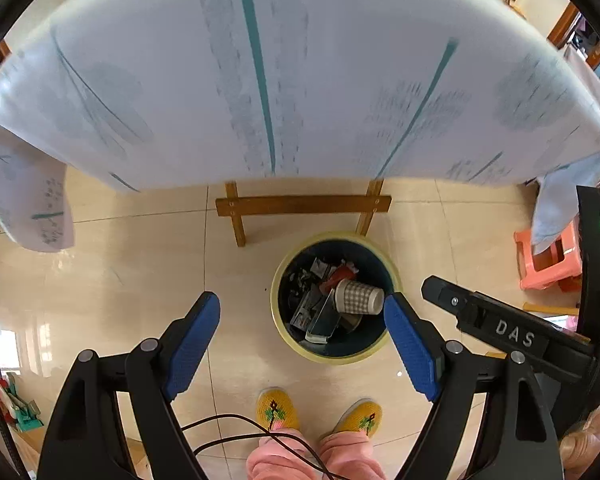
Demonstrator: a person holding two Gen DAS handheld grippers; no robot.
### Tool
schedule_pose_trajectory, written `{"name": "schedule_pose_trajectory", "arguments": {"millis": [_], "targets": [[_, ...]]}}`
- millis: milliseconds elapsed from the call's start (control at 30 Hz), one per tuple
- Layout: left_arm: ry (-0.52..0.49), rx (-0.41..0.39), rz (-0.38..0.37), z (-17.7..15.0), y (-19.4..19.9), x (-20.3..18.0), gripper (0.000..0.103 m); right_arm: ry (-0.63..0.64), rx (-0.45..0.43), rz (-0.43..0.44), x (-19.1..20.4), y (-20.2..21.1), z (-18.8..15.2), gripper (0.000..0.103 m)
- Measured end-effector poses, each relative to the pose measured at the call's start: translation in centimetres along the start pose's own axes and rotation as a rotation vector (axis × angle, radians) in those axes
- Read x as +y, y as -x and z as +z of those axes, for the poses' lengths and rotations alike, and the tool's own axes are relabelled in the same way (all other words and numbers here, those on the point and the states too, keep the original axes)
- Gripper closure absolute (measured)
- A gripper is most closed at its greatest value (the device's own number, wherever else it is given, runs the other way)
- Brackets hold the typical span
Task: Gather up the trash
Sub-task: 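Move both open tools back over the table toward the snack packet and mask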
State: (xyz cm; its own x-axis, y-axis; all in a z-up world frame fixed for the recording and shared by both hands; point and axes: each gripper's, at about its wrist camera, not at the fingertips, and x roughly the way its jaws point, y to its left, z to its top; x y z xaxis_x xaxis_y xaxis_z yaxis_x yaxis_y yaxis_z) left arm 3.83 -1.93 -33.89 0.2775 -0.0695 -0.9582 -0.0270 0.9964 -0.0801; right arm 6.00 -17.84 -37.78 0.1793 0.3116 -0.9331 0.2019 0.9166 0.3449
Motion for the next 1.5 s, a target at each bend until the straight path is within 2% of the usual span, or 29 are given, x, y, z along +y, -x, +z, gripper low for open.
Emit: {"name": "schedule_pose_trajectory", "arguments": {"millis": [300,500,700,867,1000,1233,1333,1500], "targets": [[0.02,-0.088,-0.024,1.8,9.8,-0.4,0.02,0.047,-0.075,0.024,2.1,10.0,-0.7,0.029],[0.046,-0.14,-0.066,2.3,17.0,-1.2,0.02,0.144,-0.113,0.015,4.0,17.8,-1.6,0.029],[0.015,-0.209,-0.074,1.9,24.5,-2.9,0.02,0.23,-0.209,0.024,5.9,25.9,-2.4,0.029],[0.006,-0.277,-0.06,1.4,30.2,-3.9,0.02,0.289,-0.314,0.068,6.9,32.2,-2.3,0.029],[-0.009,-0.309,-0.043,1.7,33.3,-4.6,0.02,0.336,-0.378,0.082,7.5,35.6,-2.2,0.029],[0.015,-0.343,-0.053,2.8,36.7,-4.7,0.02,0.37,-0.444,0.118,7.9,38.9,-1.6,0.029],[0.026,-0.35,-0.06,3.5,37.5,-4.8,0.02,0.387,-0.476,0.127,7.9,39.9,-1.2,0.029],[0.057,-0.342,-0.062,4.8,37.5,-4.3,0.02,0.395,-0.476,0.132,8.1,40.1,0.0,0.029]]}}
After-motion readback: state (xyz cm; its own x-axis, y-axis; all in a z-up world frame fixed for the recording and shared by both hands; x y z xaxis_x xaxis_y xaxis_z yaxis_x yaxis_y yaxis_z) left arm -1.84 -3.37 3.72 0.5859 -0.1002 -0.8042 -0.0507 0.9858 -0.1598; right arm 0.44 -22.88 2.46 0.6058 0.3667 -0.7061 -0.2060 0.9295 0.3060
